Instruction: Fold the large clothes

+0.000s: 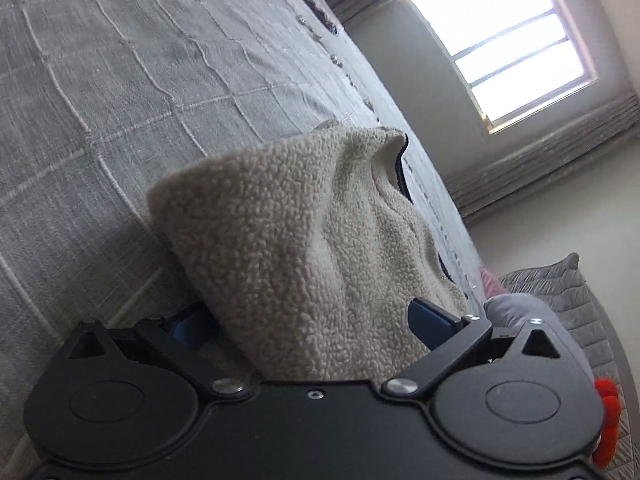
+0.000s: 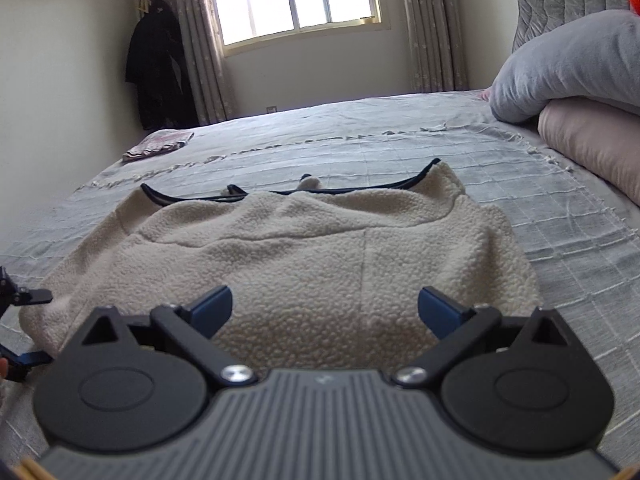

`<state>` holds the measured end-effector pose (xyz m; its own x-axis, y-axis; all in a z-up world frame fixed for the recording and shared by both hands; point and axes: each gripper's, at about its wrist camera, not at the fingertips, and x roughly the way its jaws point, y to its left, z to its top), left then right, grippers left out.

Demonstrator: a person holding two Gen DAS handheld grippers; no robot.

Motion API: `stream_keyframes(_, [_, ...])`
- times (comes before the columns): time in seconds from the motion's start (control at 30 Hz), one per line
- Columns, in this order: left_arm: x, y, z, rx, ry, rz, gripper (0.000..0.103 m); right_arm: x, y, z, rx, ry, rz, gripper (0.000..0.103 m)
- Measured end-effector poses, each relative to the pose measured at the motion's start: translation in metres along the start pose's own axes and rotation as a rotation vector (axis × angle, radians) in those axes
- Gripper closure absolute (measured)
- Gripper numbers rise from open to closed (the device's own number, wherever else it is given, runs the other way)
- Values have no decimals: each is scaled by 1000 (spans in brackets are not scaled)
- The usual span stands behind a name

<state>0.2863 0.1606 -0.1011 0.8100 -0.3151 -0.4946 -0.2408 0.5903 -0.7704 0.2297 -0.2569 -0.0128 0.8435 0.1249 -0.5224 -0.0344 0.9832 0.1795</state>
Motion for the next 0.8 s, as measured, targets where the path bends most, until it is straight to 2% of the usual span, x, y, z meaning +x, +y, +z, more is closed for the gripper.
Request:
stream_keyframes(0.03, [2,0,-1,-2,-23,-12,3,2,3,-1,0,6,11,3])
stream_keyframes(0.1, [7,-1,-4,-15,-55,-11,16,4,7,-4,-2,10,30,5])
stream_keyframes(0.17, [12,0,-6,-28,-86,5,37,6,14,-7,-11,7,54,10])
stream_keyframes(0.2, [15,0,-6,-31,-100,19,42,7,17,-8,-15,2,65,12])
stream_keyframes(0.23, [16,0,-7,-31,-110,37,55,8,20,-10,-19,-4,77,20])
stream_keyframes(0.27, [17,2,-6,-38,-117,45,60,10,23,-11,-19,-4,91,31])
stream_keyframes(0.3, [16,3,-6,-50,-128,35,63,12,24,-12,-15,-3,105,37])
stream_keyframes(0.37, [12,-2,-6,-31,-153,23,70,16,27,-15,2,10,150,58])
stream_keyframes(0.43, [0,-16,-9,45,-202,-1,72,22,30,-20,1,29,183,65])
stream_keyframes(0.57, [-23,-64,-13,231,-286,-68,74,34,32,-32,-20,79,182,66])
stream_keyframes(0.63, [-33,-95,-19,333,-316,-112,74,39,26,-37,20,104,197,66])
stream_keyframes(0.8, [-46,-178,-49,573,-337,-218,75,36,13,-35,105,131,243,66])
